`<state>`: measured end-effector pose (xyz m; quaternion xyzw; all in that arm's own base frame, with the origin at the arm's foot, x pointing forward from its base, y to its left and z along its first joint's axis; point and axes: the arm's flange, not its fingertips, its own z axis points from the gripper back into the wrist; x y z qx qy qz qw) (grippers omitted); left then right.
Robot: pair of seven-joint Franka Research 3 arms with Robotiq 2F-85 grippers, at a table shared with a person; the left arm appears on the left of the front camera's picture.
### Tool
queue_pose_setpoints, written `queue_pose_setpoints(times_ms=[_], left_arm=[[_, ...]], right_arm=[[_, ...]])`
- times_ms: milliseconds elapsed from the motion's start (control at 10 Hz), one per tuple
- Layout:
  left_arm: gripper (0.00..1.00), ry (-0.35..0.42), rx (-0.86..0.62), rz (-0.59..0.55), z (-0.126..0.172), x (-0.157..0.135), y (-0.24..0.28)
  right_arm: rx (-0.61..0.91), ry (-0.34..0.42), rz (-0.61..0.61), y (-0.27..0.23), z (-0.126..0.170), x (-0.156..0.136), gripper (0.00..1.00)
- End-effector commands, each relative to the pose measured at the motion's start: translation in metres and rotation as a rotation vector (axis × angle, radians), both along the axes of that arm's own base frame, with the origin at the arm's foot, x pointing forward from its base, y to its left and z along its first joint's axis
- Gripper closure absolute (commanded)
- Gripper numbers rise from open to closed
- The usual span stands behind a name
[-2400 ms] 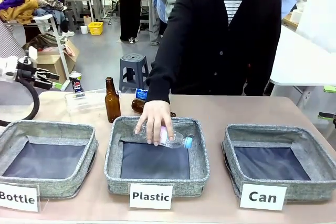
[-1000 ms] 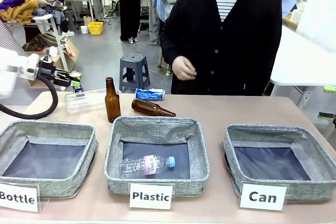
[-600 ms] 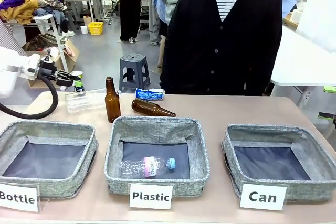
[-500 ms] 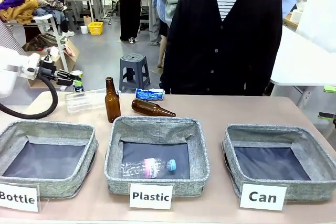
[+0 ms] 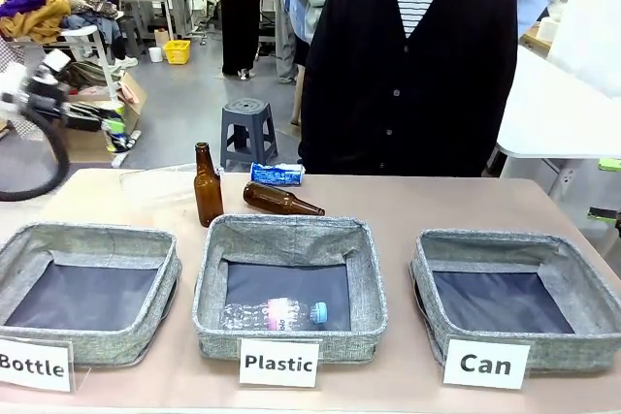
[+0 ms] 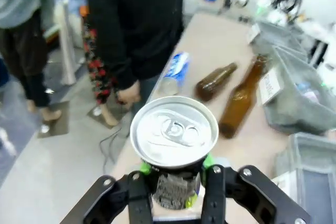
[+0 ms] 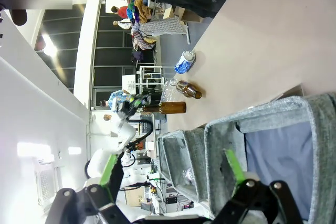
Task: Sort the can waste into the basket.
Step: Pick up the can waste from the table and place it in the right Fabric basket.
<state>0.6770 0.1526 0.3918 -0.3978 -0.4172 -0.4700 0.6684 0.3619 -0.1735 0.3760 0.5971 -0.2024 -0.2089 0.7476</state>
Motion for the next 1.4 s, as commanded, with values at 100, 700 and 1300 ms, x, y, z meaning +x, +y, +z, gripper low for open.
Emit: queue_pose_setpoints(times_ms=[100, 700, 1300], left_arm=[[0.91, 0.062, -0.109, -0.317, 0.037, -0.178, -0.013], [0.91, 0.068, -0.088, -0.419, 0.031, -0.268, -0.013], [0.63, -0.010, -0.186, -0.525, 0.058, -0.270, -0.135]], right_arm=[[0.007, -0.012, -0.003, 0.002, 0.001, -0.002, 0.00], [0.007, -0.012, -0.003, 0.002, 0.001, -0.002, 0.00], [-0.105, 0.035, 0.103, -0.014, 0.056, -0.024, 0.00]])
